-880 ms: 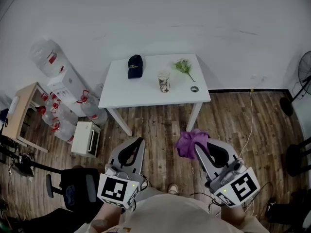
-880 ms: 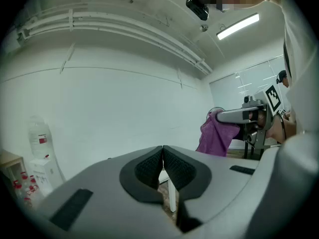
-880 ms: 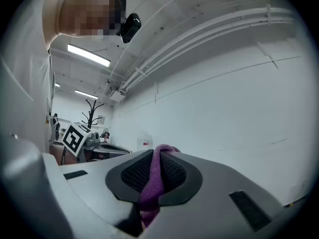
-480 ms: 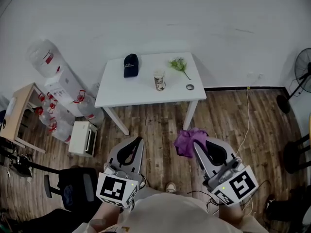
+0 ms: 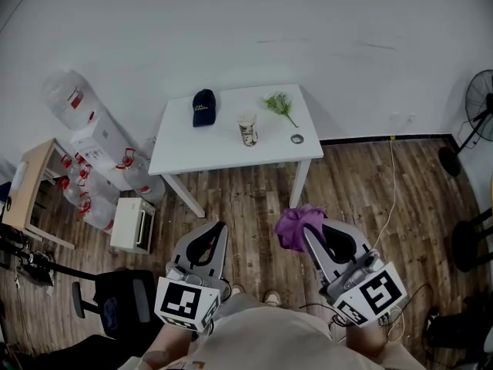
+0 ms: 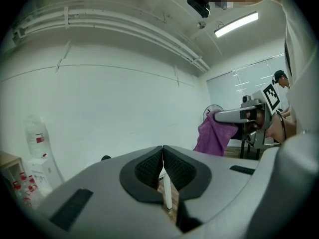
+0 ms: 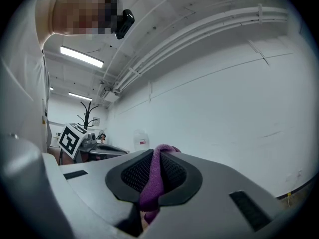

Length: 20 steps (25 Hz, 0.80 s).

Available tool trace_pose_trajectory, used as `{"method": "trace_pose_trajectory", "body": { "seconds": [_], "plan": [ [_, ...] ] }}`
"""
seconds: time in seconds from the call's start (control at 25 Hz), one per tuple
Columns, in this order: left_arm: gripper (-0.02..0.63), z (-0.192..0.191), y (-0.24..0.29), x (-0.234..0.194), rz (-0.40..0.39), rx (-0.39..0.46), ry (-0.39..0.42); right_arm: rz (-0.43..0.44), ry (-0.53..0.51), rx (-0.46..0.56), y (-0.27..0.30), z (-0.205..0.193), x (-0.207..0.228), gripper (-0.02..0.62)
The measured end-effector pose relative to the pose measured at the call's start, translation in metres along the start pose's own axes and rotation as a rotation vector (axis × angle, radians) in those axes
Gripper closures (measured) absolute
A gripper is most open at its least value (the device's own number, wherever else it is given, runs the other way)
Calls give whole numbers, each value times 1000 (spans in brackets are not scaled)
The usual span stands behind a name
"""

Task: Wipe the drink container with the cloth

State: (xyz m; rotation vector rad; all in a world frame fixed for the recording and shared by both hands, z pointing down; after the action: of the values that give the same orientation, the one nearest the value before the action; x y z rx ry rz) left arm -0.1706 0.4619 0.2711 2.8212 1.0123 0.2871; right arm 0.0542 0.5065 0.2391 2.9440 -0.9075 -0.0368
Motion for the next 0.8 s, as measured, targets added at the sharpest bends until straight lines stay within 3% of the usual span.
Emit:
{"method": "trace_pose_trajectory", "body": {
  "seconds": [0.32, 0.8],
  "plan": [
    [586, 2, 18, 25, -58, -20, 55, -20, 54, 8, -5, -10, 15, 537],
    [586, -6, 65, -14, -55, 19, 38, -42, 51, 13, 30, -5, 50, 537]
  ]
}}
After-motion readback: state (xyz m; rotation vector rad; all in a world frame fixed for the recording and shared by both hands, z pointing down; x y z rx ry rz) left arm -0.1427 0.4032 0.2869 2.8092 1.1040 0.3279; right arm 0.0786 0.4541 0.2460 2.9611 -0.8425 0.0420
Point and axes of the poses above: the fingertips, and each gripper's own axes: y forward along the fingers, x to its right, z out of its top, the point moved 7 cm from there along -y, backward along the fingers, and after that the axes turned 4 degrees about -x, right-handed, at the moved point
